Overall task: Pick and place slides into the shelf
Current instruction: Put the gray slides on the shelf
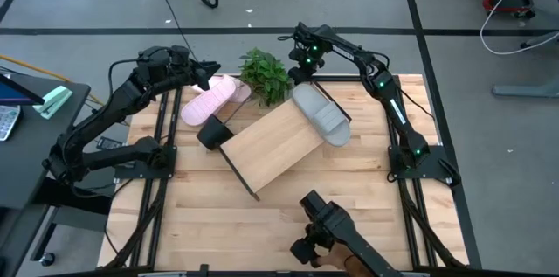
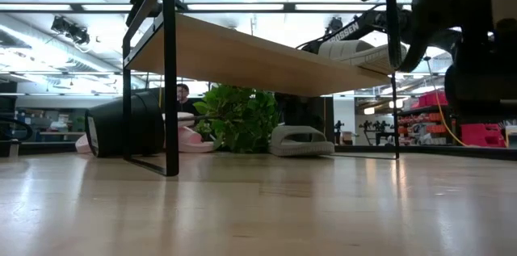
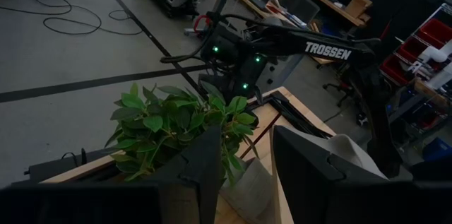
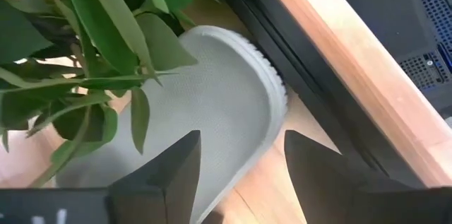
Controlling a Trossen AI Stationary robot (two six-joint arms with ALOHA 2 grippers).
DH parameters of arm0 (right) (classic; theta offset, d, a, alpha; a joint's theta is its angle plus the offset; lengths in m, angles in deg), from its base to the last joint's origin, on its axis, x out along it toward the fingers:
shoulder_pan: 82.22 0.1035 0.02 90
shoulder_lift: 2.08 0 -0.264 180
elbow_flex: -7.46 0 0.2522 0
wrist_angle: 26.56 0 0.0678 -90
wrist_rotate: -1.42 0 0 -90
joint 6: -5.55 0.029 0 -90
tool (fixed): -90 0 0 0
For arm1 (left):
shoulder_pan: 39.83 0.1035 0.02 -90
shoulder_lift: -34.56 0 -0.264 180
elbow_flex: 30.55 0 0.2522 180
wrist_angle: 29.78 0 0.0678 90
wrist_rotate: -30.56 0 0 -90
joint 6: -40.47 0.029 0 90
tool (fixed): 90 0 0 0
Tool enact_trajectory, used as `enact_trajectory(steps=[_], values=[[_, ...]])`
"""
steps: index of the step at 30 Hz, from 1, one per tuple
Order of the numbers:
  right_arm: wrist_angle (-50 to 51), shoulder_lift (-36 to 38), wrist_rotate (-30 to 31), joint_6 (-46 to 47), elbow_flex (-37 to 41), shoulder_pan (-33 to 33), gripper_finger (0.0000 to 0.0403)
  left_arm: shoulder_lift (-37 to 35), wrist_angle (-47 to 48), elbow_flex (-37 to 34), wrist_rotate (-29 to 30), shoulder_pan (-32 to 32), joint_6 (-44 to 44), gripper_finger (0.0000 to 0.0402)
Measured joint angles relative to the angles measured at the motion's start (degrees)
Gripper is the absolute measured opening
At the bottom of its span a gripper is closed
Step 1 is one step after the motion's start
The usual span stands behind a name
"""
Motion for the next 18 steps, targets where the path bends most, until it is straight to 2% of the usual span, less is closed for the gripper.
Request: enact_trajectory(steps=[9,18], values=[[-2.26,-0.13,-1.4,0.29,0.34,1.07,0.0204,0.0,0.04,-0.02,0.0,0.0,0.0,0.0135],[-2.15,-3.4,-1.47,0.51,0.45,1.49,0.0201,-0.02,0.08,-0.02,0.0,-0.02,-0.62,0.0135]])
